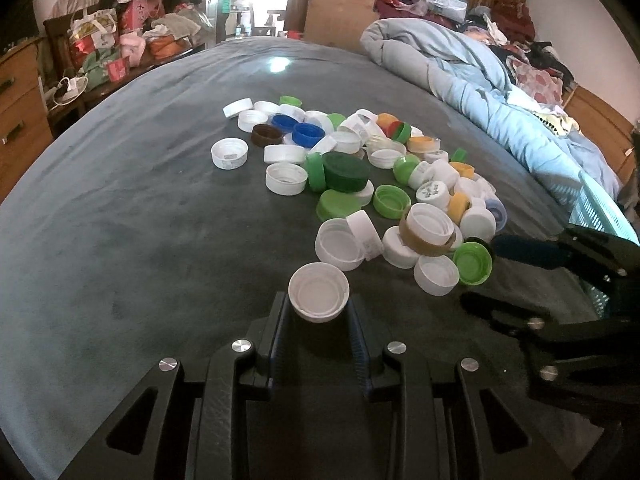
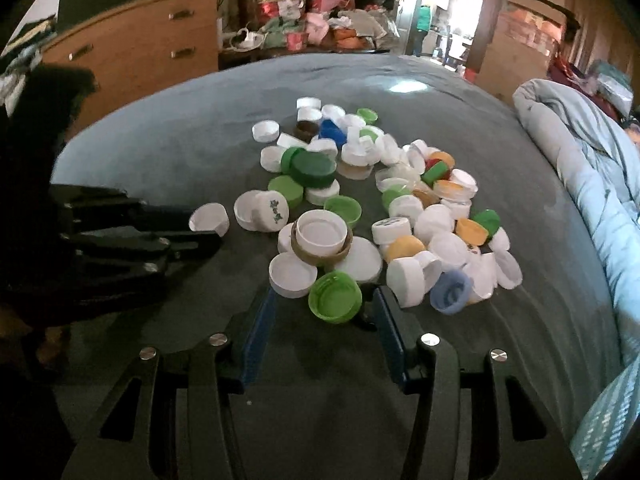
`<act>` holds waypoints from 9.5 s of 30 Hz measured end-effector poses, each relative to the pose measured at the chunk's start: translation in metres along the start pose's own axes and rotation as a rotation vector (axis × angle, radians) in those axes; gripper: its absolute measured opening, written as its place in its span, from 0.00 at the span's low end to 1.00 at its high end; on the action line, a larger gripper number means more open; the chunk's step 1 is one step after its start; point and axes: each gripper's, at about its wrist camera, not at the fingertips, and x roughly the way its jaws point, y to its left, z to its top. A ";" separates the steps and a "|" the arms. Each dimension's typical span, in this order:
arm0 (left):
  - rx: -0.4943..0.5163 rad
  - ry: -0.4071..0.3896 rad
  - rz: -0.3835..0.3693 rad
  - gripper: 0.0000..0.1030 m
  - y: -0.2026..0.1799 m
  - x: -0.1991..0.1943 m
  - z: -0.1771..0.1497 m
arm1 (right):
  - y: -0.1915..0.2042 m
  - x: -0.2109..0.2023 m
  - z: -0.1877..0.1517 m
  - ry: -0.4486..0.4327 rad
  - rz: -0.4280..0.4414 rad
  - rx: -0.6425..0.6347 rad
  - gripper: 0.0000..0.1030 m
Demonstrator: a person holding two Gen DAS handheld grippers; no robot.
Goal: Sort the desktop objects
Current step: 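Grasp a white cap with the left gripper while the right grasps a green cap, then carry the white and green caps into the blue basket and release both, then move both open grippers back over the cap pile, then lower the left gripper onto a white QR-printed cap while the right approaches a white cap, then grasp the white QR-printed cap with the left gripper while the right grasps a large white cap, then carry both held caps over the light-blue basket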
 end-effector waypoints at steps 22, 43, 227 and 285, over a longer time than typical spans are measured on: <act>0.021 -0.021 0.009 0.30 -0.008 -0.013 -0.007 | -0.018 -0.032 -0.046 0.049 0.069 0.297 0.26; 0.174 -0.040 0.094 0.30 -0.103 -0.054 0.015 | -0.072 -0.121 -0.053 -0.045 -0.074 0.404 0.26; 0.020 -0.134 0.035 0.32 -0.014 -0.042 0.066 | -0.121 -0.114 -0.042 -0.122 -0.081 0.390 0.34; 0.502 0.044 -0.175 0.32 -0.408 -0.035 0.061 | -0.247 -0.271 -0.164 -0.150 -0.378 0.676 0.34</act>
